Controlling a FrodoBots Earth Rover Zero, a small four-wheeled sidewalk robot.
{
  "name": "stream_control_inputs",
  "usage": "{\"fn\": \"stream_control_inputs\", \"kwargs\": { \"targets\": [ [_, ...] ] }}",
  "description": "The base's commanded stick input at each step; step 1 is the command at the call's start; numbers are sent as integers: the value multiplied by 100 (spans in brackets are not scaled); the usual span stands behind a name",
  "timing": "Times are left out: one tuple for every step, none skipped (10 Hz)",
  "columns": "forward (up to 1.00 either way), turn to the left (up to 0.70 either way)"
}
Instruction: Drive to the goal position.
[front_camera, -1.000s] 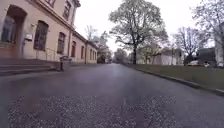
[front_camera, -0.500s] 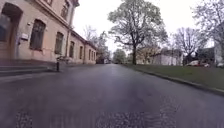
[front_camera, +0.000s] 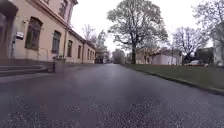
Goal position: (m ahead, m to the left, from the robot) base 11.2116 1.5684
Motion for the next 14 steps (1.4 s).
{"fn": "stream_control_inputs", "kwargs": {
  "targets": [
    [85, 0],
    [85, 0],
    [85, 0],
    [85, 0],
    [85, 0],
    [85, 0],
    [85, 0],
    [85, 0],
    [85, 0],
    [85, 0],
    [85, 0],
    [85, 0],
    [85, 0],
    [85, 0]
  ]
}}
